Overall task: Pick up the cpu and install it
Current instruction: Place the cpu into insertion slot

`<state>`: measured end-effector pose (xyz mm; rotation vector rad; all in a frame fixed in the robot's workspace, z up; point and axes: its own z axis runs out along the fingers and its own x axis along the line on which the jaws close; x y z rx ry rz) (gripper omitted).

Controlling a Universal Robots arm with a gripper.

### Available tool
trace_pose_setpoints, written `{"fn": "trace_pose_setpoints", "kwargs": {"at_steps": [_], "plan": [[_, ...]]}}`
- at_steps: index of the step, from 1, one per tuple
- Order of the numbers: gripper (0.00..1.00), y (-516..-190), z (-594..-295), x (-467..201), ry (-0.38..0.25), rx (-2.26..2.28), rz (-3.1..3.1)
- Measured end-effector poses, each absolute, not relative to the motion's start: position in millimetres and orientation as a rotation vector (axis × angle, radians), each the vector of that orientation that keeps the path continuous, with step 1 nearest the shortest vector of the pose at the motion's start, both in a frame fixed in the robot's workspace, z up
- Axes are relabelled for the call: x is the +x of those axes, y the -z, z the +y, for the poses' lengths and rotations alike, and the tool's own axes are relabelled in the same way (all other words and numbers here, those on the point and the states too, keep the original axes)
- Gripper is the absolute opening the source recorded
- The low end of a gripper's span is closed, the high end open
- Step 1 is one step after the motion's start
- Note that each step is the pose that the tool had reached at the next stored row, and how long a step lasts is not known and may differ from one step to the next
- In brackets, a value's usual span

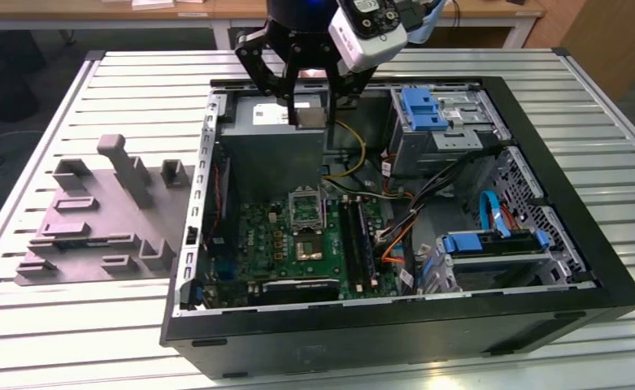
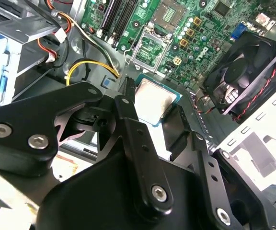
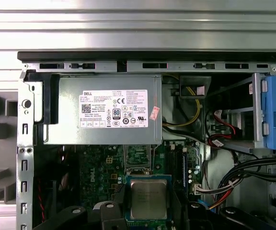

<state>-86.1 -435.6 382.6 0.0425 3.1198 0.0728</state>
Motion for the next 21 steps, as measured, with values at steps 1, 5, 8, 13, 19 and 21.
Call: {"fn": "trace_pose_setpoints", "kwargs": {"at_steps": [1, 5, 8, 13, 19, 21], "plan": [[0.47, -382.5, -435.9, -86.1, -0.073, 0.042, 3.120], [0.47, -382.2, -437.3, -86.1, -0.073, 0.042, 3.120], [0.47, -381.9, -437.7, -86.1, -0.073, 0.043, 3.120], [0.47, -378.6, -440.1, -86.1, -0.073, 0.042, 3.120], [0.47, -377.1, -441.0, -86.1, -0.073, 0.043, 3.120], [0.47, -377.1, -441.0, -86.1, -0.073, 0.043, 3.120]]}}
